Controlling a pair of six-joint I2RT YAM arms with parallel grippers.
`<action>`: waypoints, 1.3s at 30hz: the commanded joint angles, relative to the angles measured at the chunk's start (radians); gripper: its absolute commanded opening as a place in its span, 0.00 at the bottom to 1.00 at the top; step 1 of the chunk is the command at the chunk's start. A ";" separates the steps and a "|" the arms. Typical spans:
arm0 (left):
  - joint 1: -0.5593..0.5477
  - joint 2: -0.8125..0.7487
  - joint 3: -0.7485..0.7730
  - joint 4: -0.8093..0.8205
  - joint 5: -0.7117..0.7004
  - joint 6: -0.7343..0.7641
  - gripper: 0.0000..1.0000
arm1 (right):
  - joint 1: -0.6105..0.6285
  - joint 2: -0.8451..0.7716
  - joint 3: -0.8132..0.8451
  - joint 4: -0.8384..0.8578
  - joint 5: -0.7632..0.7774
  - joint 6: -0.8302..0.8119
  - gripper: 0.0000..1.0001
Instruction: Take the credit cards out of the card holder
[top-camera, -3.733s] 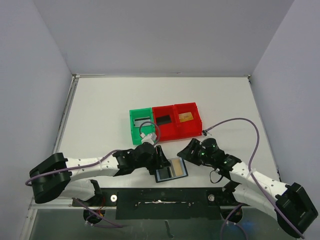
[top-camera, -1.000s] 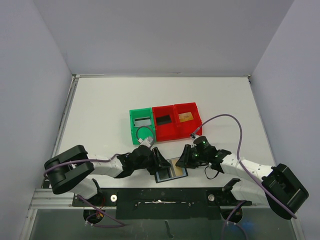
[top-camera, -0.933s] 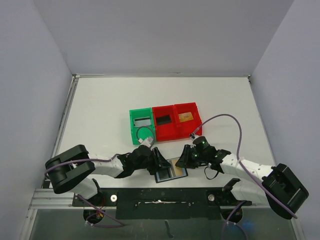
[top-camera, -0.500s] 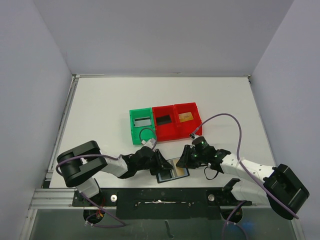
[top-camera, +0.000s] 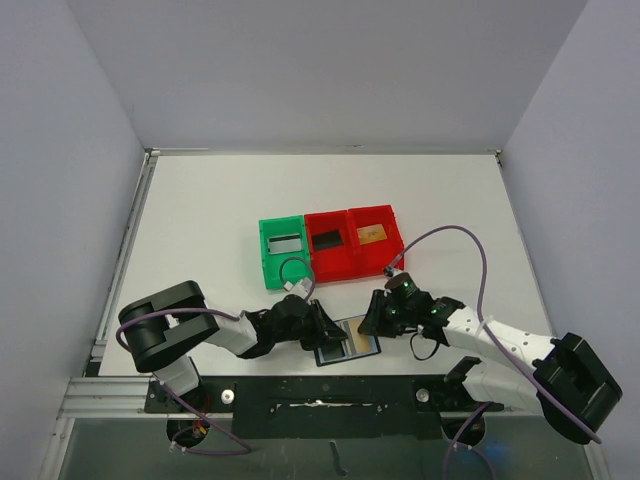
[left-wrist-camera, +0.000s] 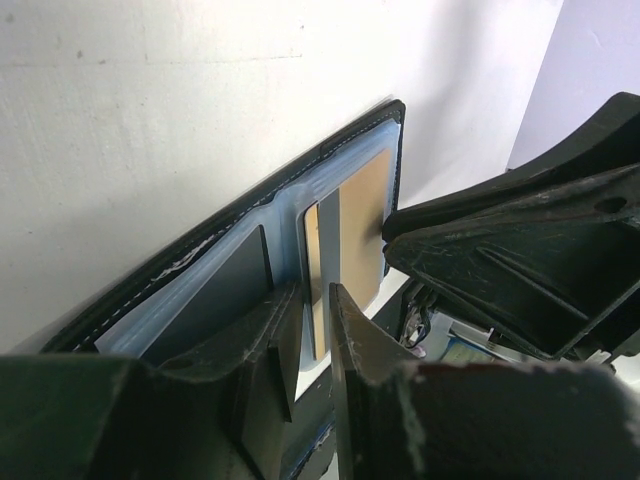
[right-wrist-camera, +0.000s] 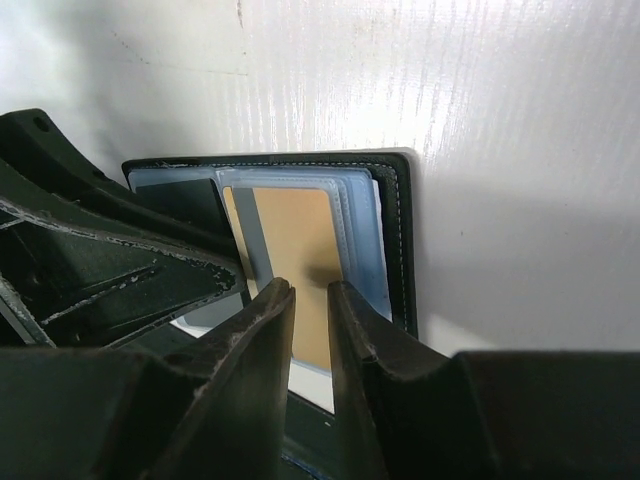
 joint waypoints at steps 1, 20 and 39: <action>-0.013 0.009 0.005 -0.069 -0.023 0.036 0.18 | 0.006 0.021 0.039 -0.019 0.024 -0.016 0.23; -0.020 -0.010 0.038 -0.151 -0.035 0.062 0.18 | 0.036 -0.015 0.080 -0.093 0.065 -0.014 0.26; -0.019 -0.018 0.035 -0.123 -0.037 0.060 0.00 | 0.057 0.026 0.091 -0.130 0.085 -0.060 0.18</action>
